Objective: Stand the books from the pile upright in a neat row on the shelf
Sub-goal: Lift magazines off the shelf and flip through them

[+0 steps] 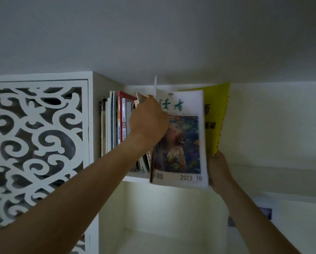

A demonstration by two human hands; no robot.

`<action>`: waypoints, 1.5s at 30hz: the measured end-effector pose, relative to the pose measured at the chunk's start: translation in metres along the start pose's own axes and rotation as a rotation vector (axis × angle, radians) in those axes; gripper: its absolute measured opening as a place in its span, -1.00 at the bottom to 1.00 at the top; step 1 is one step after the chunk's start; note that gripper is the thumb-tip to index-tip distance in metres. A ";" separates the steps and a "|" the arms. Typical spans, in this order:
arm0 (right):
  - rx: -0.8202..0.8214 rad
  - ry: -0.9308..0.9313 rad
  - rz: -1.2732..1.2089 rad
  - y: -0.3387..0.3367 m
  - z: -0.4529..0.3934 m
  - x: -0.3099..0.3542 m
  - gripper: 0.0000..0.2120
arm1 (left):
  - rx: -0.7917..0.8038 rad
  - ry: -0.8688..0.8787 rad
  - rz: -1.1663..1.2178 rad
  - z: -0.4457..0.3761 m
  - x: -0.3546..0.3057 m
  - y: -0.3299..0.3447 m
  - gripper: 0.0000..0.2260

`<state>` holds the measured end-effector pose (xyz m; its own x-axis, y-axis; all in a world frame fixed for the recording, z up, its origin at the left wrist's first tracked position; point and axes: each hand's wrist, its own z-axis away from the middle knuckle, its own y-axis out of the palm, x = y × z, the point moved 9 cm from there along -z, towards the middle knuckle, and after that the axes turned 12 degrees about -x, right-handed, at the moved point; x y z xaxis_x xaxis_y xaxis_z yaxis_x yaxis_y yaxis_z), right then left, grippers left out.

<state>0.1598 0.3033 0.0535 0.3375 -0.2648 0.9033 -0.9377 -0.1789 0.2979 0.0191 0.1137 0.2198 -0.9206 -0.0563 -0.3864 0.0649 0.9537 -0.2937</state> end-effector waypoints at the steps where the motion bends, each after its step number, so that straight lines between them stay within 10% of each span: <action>1: -0.024 -0.047 0.012 -0.003 -0.002 0.003 -0.82 | -0.013 -0.029 -0.008 0.000 0.003 -0.001 -0.98; 21: 0.116 -0.291 0.212 0.024 0.005 0.007 -0.62 | -0.455 -0.047 0.263 -0.002 -0.024 0.028 -0.47; 31: 0.200 -0.216 0.191 0.028 0.016 0.010 -0.71 | 0.047 0.068 0.449 0.030 -0.041 0.110 -0.32; 34: 0.044 -0.331 0.273 0.022 0.008 0.015 -0.71 | 0.161 0.234 0.297 0.031 -0.045 0.123 -0.19; 40: -0.140 -0.419 0.245 0.002 -0.002 0.016 -0.69 | 0.502 0.727 -0.673 0.089 -0.030 0.130 -0.69; 45: -0.137 -0.445 0.276 0.003 0.000 0.016 -0.71 | 0.470 0.724 -0.919 0.099 0.004 0.121 -0.59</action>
<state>0.1624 0.2990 0.0689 0.0511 -0.6659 0.7443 -0.9886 0.0719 0.1321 0.0611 0.1997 0.0963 -0.6883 -0.3260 0.6481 -0.7168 0.4430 -0.5384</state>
